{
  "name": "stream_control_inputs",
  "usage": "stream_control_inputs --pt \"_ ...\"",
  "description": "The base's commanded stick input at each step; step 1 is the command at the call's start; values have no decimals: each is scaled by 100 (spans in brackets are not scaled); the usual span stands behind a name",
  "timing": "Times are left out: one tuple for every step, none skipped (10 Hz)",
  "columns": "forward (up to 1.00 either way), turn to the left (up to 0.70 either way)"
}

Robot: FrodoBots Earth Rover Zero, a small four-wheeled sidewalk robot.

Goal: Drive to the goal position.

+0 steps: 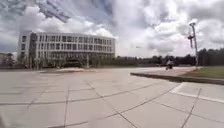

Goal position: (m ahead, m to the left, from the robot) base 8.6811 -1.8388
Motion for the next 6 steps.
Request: stream_control_inputs --pt "70 0" --pt "70 0" --pt "70 0" --pt "70 7" --pt "70 6" --pt "70 3"
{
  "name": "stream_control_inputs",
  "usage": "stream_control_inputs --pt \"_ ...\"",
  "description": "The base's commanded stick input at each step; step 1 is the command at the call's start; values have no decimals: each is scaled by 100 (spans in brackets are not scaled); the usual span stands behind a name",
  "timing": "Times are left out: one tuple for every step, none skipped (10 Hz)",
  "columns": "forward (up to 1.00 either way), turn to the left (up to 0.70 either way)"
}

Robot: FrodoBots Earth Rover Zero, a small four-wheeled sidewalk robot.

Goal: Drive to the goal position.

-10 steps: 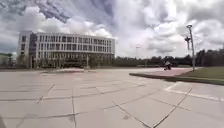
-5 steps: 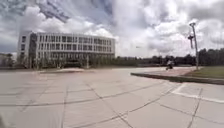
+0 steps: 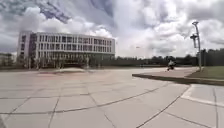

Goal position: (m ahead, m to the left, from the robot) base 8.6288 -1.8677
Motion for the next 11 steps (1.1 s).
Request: stream_control_inputs --pt "70 0" --pt "70 0" --pt "70 0" --pt "70 0" --pt "70 0" --pt "70 0" --pt "70 0" --pt "70 0" --pt "70 0" --pt "70 0" --pt "70 0"
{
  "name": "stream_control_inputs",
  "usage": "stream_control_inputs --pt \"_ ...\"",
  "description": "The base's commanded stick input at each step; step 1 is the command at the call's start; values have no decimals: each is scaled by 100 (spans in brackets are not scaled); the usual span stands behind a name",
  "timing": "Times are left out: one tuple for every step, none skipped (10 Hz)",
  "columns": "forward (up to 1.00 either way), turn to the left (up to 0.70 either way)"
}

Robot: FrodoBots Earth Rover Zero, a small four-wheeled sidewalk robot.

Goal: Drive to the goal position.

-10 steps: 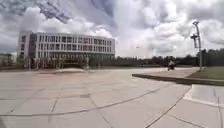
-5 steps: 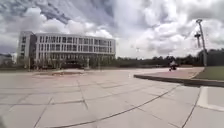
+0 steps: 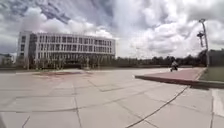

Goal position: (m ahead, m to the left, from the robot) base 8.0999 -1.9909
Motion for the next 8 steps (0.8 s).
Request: stream_control_inputs --pt "70 0" --pt "70 0" --pt "70 0" --pt "70 0" --pt "70 0" --pt "70 0" --pt "70 0" --pt "70 0"
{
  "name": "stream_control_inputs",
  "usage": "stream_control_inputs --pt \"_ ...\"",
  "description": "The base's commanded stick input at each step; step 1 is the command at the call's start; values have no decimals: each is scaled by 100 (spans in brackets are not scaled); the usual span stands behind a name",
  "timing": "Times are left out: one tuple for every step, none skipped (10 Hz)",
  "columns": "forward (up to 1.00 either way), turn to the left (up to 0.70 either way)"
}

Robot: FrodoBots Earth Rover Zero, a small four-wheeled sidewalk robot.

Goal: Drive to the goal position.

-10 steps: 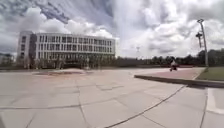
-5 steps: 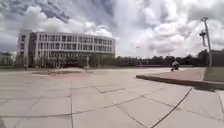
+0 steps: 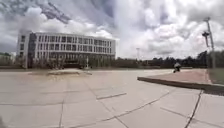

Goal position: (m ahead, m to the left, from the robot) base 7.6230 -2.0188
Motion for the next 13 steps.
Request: stream_control_inputs --pt "70 0" --pt "70 0" --pt "70 0" --pt "70 0" --pt "70 0" --pt "70 0" --pt "70 0" --pt "70 0" --pt "70 0" --pt "70 0" --pt "70 0" --pt "70 0" --pt "70 0"
